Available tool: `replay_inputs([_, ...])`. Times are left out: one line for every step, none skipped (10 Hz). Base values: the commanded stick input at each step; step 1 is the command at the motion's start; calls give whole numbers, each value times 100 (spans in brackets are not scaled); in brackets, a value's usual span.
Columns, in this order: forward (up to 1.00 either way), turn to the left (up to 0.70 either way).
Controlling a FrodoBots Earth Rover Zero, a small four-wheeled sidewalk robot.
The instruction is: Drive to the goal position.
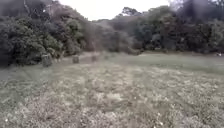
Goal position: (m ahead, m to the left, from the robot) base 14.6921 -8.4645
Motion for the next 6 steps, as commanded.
replay_inputs([50,0])
replay_inputs([50,0])
replay_inputs([50,0])
replay_inputs([50,0])
replay_inputs([50,0])
replay_inputs([50,0])
